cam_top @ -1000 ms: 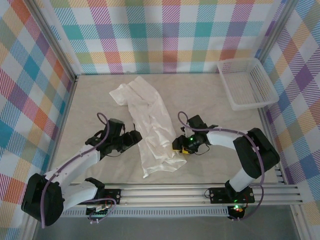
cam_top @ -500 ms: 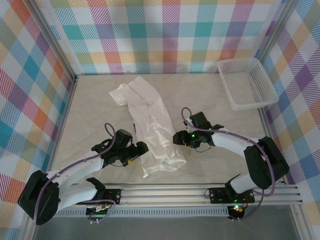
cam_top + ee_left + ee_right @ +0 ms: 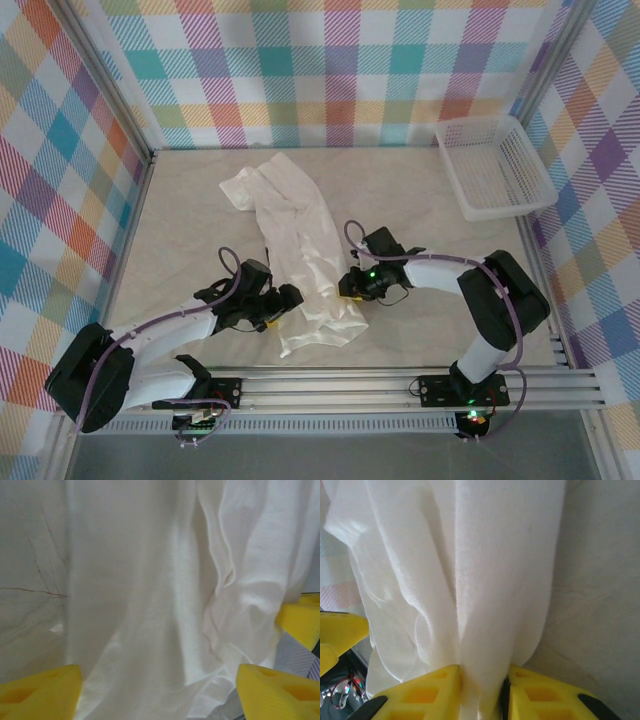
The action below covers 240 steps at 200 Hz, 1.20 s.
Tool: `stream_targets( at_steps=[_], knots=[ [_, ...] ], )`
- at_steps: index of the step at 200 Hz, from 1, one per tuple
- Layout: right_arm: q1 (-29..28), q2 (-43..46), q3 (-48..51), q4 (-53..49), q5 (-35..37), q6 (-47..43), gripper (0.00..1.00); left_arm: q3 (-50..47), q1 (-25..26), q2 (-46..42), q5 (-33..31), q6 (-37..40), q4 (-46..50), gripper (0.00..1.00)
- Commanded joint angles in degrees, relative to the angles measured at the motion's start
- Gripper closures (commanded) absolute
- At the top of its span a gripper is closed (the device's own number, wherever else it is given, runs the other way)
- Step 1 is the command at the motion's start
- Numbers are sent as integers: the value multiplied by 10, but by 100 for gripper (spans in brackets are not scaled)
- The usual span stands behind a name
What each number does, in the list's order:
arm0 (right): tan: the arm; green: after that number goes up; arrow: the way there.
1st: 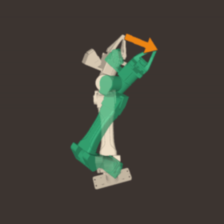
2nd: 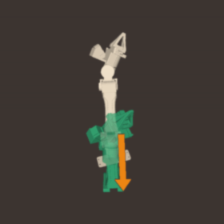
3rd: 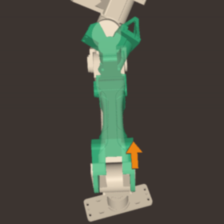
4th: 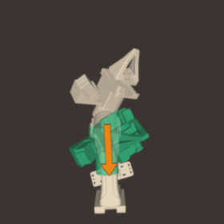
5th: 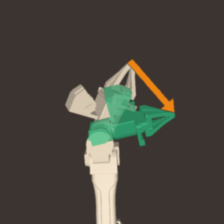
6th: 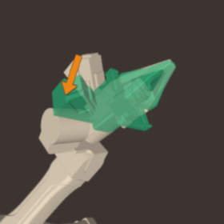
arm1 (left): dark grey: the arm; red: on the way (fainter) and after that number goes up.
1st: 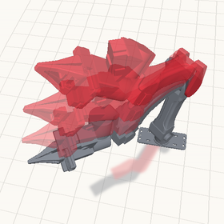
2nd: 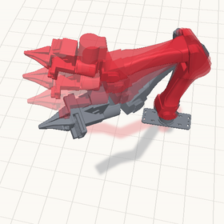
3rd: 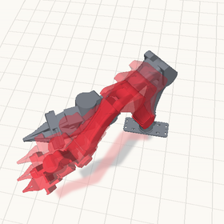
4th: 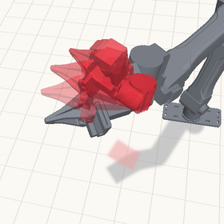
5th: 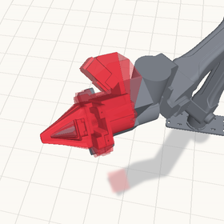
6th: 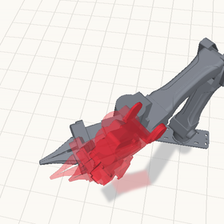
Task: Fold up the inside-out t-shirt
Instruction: Fold the T-shirt at the center of the table.
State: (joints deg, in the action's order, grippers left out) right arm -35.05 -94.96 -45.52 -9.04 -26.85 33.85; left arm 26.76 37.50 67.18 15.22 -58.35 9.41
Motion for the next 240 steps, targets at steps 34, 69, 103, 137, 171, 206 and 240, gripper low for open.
stream_targets(
  at_steps=[34, 69, 103, 137, 171, 206, 240],
  knots=[
    [-7, -5, -15, -10, -24, 0, 49, -9, 11, 32, 14, 1, -13, 31],
    [-9, -16, -21, -21, -27, -5, 54, 13, 11, 17, -20, 14, 104, 36],
    [-10, -21, -23, -21, -25, -7, 54, 20, 10, -28, -54, 28, 160, 31],
    [-12, -30, -30, -25, -30, -9, 59, 37, 10, 27, -18, 27, 125, 30],
    [-12, -28, -29, -28, -29, -10, 59, 54, 10, 54, -13, 42, 96, 41],
    [-13, -29, -26, -31, -27, -7, 59, 51, 10, 61, -6, 39, 81, 66],
    [-14, -30, -28, -29, -29, -8, 55, 45, 10, 62, -15, 39, 86, 59]
  ],
)
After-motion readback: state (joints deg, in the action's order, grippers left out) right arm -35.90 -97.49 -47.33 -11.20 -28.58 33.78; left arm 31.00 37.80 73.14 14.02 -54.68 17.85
